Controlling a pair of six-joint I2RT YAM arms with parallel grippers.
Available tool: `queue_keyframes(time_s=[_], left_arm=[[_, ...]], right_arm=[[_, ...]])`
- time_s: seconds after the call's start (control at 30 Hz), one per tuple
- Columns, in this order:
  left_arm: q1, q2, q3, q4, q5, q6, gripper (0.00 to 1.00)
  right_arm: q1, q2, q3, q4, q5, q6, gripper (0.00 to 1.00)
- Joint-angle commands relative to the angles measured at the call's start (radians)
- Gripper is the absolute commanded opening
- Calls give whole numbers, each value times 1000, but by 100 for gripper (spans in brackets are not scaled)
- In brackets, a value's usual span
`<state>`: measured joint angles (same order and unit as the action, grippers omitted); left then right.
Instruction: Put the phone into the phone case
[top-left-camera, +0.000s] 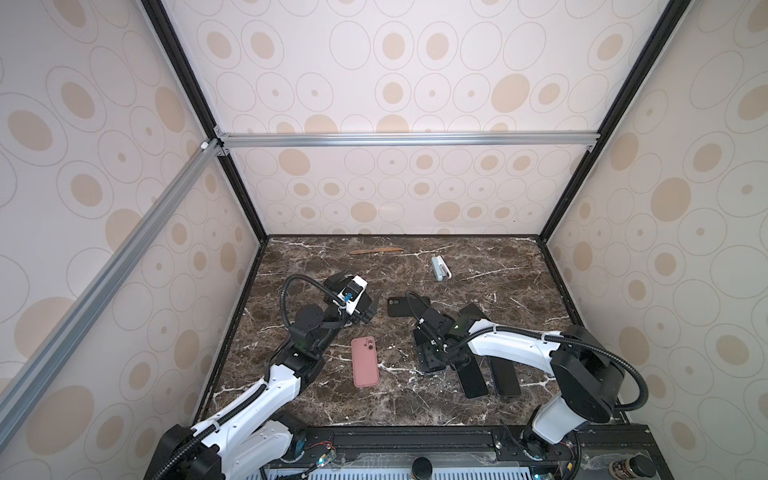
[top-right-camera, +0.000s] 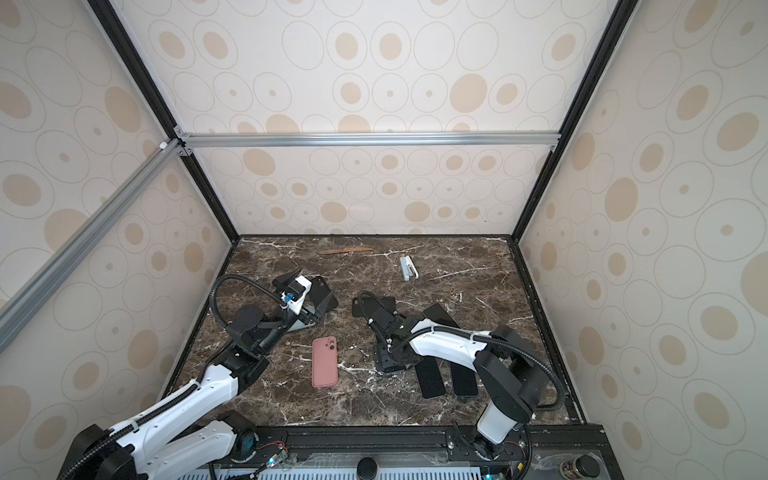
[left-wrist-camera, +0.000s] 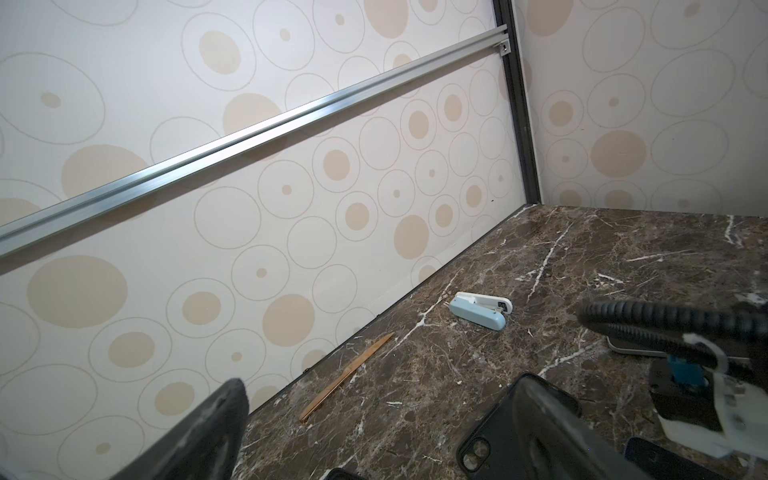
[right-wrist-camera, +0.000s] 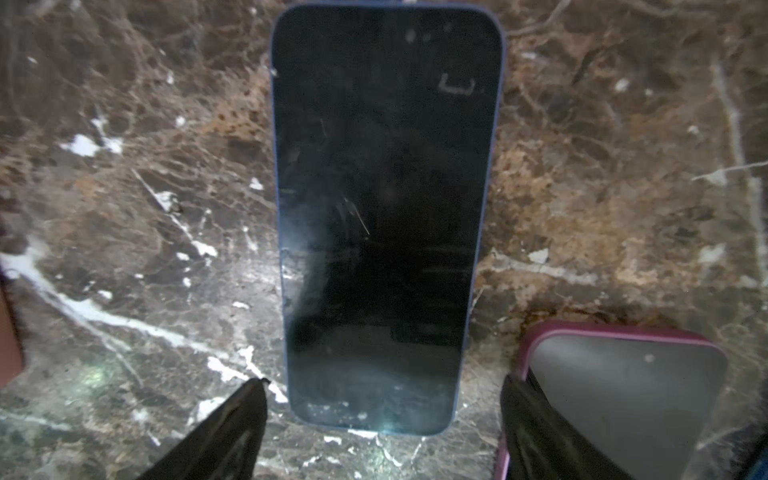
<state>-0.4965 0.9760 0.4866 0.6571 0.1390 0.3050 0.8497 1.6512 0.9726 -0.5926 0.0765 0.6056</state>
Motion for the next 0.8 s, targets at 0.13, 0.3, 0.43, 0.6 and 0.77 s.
queue_keyframes(time_s=[0.13,0.3,0.43,0.6,0.77], left_arm=[[-1,-23,-5,30,-7,40,99],[-1,-25,-5,27,-7,46,99],[-1,-29,-5,25,-11,52,99],[-1,-34,-2,12,-15,62,99],[-1,-50,-5,11,-32,68,99]], right_arm=[[2,98,81,-44,19,0,90],[2,136,90,-62,33,-4,88],[2,151,81,-60,41,0,86],[2,159,83,-56,38,-8,77],[2,128,69,-48,45,-13,69]])
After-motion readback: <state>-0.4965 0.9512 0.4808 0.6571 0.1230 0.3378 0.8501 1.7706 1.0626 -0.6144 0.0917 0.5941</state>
